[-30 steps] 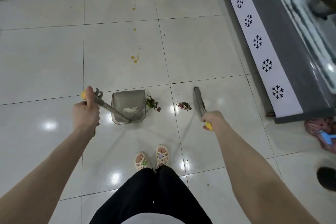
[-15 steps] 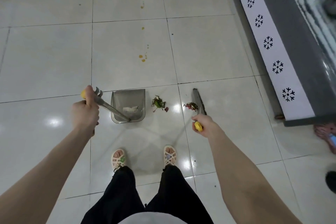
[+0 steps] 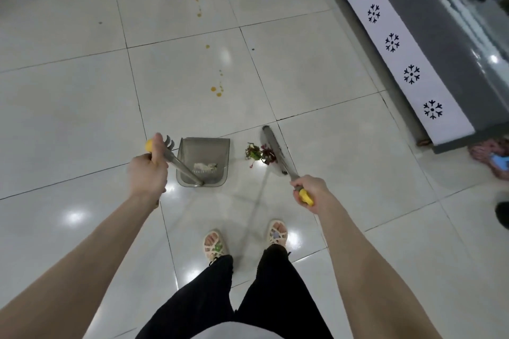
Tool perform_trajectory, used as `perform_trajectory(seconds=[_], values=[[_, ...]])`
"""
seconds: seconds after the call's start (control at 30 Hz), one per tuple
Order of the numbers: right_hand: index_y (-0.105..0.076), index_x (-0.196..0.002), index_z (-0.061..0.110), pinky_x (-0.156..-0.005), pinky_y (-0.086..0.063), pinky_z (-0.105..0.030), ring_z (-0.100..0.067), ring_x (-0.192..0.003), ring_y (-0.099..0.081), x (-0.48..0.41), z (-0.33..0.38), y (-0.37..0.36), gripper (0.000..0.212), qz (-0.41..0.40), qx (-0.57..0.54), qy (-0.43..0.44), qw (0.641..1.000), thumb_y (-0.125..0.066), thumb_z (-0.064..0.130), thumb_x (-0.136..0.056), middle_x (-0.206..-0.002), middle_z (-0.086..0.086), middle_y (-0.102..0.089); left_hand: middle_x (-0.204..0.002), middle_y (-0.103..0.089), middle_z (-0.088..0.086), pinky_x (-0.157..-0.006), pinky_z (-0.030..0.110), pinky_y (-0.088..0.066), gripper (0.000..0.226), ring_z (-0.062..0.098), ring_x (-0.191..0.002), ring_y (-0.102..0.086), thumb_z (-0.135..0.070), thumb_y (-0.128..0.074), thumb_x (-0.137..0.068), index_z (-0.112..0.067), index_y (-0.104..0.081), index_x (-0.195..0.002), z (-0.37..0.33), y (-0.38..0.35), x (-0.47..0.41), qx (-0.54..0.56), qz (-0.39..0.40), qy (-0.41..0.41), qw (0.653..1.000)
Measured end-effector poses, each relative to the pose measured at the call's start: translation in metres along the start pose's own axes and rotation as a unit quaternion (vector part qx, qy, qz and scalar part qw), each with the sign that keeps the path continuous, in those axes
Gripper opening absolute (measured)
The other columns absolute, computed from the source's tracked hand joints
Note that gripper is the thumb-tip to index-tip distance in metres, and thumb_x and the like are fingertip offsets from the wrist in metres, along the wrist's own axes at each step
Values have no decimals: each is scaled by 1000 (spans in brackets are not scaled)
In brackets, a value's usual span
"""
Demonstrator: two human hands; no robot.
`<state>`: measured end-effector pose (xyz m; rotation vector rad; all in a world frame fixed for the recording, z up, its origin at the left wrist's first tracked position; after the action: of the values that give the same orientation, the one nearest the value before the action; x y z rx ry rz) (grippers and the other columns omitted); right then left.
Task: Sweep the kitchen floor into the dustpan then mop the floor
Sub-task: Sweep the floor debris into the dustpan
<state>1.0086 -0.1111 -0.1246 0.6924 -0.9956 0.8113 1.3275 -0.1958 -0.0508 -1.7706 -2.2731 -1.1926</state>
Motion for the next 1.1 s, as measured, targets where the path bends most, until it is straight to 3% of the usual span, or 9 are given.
perform_trajectory(seconds=[0.1,0.23,0.4,0.5,0.67,0.83,0.97,1.1], values=[[-53,-75,3,-36,-42,-14,-16,-51,-41,10,-3,4,17,-15,-19,15,1000,-55,-10,-86,-65,-8,-45,-70,-45,16,-49,30,-41,69,29,-57,-47,-67,-32,-92,-4,-51,-72,3,5,-6,-24,11,-15,1000],[-54,-73,3,-37,-43,-15,-17,-53,-40,0,3,-9,18,-47,7,31,998,-56,-12,-84,-68,-9,-45,-64,-47,15,-58,40,-46,73,28,-52,-47,-72,-31,-87,-4,-50,-69,11,11,-15,-37,20,-21,999],[-58,-101,0,-36,-44,-17,-17,-52,-43,-31,10,-26,18,-71,58,30,995,-56,-9,-85,-81,-12,-50,-62,-49,14,-66,48,-52,88,29,-57,-48,-75,-32,-81,9,-54,-71,21,13,-25,-55,13,-16,998],[-56,-106,0,-37,-45,-17,-15,-51,-43,-34,3,-39,19,-39,58,10,997,-54,-7,-88,-76,-11,-48,-63,-50,13,-69,52,-53,92,28,-61,-48,-83,-30,-70,6,-54,-69,26,8,-32,-54,16,-12,998],[-57,-100,0,-38,-44,-16,-14,-52,-46,-8,-4,-45,13,14,81,-9,997,-56,-4,-88,-75,-10,-49,-62,-51,14,-71,48,-53,89,32,-64,-53,-83,-26,-70,2,-53,-67,23,-1,-30,-72,23,-11,997],[-55,-83,0,-33,-36,-14,-16,-49,-41,14,4,-13,7,-17,43,14,999,-57,-7,-86,-69,-10,-47,-67,-51,15,-61,40,-43,88,36,-70,-55,-73,-27,-89,9,-58,-80,21,-2,-38,-122,33,-26,992],[-54,-77,0,-35,-38,-14,-18,-49,-38,4,14,-8,13,-42,70,34,996,-55,-11,-85,-69,-10,-45,-65,-49,14,-63,38,-42,78,37,-75,-53,-66,-26,-93,3,-57,-76,21,-2,-37,-171,35,-57,983],[-52,-76,1,-37,-43,-16,-17,-49,-36,-22,22,-19,16,-47,67,26,996,-53,-11,-86,-69,-9,-43,-63,-45,13,-63,37,-36,68,37,-73,-50,-63,-28,-94,-5,-43,-63,21,-6,-29,-199,40,-72,977]])
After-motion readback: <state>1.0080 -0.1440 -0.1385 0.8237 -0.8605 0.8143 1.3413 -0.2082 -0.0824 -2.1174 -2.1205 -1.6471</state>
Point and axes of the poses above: each hand's wrist, its own x-axis away from the middle knuckle, its own y-axis out of the back of the hand, z = x × y, the point moved 3 cm from there along -x, towards the middle knuckle
